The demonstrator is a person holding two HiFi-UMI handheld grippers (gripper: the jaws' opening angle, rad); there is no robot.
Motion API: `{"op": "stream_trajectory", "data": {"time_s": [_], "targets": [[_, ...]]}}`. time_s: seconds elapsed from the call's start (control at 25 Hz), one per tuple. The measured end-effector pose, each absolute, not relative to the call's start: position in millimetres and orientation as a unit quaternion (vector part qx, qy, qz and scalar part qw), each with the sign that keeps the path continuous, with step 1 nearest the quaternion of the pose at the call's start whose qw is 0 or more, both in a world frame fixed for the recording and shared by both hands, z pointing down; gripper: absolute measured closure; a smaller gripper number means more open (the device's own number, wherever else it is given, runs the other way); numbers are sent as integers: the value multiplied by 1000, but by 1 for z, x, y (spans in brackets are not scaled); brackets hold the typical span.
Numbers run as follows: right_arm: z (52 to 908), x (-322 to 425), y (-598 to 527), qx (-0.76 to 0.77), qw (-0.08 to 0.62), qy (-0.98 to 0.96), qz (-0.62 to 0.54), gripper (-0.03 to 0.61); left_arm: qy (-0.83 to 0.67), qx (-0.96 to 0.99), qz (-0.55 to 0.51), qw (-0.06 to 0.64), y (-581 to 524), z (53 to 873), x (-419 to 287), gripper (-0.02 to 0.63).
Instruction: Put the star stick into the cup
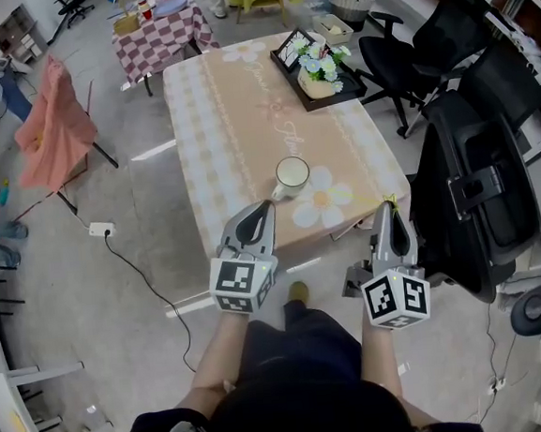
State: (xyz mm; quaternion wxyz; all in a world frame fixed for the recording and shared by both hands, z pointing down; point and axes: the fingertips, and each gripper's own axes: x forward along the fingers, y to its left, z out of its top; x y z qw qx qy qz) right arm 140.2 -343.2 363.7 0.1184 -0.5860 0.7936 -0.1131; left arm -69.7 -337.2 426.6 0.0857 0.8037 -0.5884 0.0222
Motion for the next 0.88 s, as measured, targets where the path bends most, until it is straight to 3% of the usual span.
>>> {"op": "stream_trajectory", "data": {"time_s": [0.52, 0.88], "targets": [[331, 109, -373, -526, 159, 830, -98, 561, -622, 779, 23, 81, -355, 419, -87, 601], [345, 80, -393, -495, 149, 847, -127, 561, -649, 756, 26, 87, -358, 427, -111, 601]]}}
